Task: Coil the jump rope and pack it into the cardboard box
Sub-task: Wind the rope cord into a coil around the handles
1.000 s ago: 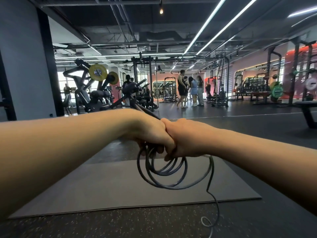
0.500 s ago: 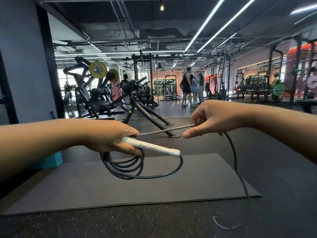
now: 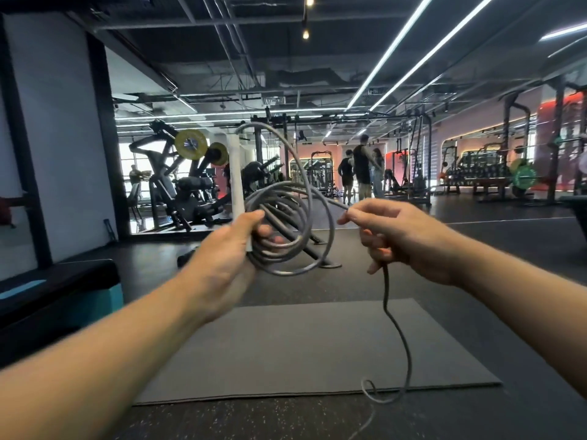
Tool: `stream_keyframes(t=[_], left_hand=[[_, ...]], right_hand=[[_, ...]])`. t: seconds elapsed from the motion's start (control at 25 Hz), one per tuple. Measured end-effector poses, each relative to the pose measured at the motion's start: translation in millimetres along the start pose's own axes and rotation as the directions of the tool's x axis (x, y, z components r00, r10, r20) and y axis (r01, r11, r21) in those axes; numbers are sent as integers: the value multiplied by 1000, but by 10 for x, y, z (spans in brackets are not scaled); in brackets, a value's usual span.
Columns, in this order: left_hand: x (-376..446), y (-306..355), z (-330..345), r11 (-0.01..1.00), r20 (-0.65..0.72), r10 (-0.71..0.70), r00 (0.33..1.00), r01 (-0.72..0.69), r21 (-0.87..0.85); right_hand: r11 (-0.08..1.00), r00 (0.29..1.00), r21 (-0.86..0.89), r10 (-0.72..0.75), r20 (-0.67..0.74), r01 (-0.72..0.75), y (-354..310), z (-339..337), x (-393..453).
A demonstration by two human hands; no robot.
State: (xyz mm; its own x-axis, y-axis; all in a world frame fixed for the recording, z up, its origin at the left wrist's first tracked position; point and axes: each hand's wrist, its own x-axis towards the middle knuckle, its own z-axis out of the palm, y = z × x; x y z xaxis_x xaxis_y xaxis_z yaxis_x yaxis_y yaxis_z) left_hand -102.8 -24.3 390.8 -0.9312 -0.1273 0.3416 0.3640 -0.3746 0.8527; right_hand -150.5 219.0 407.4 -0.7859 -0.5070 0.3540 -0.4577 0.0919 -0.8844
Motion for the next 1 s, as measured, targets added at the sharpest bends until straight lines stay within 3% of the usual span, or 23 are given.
stream_keyframes(t=[0.12,0.24,0.36,0.52,0.72,0.76,0.84,0.88,0.92,0.96,1.0], left_hand=[[-24,-165,381,995,-91,-80,993,75,-63],[-26,-273,693,984,-123,-143,982,127,-127],[-65,-282,859,965,-53,-106,993,90,-247],[-61,-271,799,964,-16,-88,996,82,-251],[-131,-406,684,939,124,-215,969,240,-245],[-182,-435,661,947,108,-252,962,268,-177],[-281,-467,546,938,-60,-305,950,311,150],[-351,-437,449,872,-136,-257,957,290,395],[-432,-362,348,723,-150,-127,981,195,662],[-492,-270,239,471,-51,109,993,-6,882],[-538,-136,165,136,166,357,919,-227,964]], right_hand=[[939,999,342,-22,-32,32,129,445,28],[858,974,467,-146,-174,212,212,849,92],[769,911,544,-118,-394,335,164,1049,153],[842,874,424,-106,-474,333,113,1128,202],[889,770,250,-160,-618,385,228,1125,276],[906,768,224,-150,-623,358,250,1102,263],[940,801,164,-154,-578,299,273,1009,205],[956,825,118,-166,-541,269,271,937,166],[968,853,84,-167,-494,238,244,861,119],[975,880,55,-168,-445,215,217,782,73],[982,907,30,-163,-389,189,172,717,26]])
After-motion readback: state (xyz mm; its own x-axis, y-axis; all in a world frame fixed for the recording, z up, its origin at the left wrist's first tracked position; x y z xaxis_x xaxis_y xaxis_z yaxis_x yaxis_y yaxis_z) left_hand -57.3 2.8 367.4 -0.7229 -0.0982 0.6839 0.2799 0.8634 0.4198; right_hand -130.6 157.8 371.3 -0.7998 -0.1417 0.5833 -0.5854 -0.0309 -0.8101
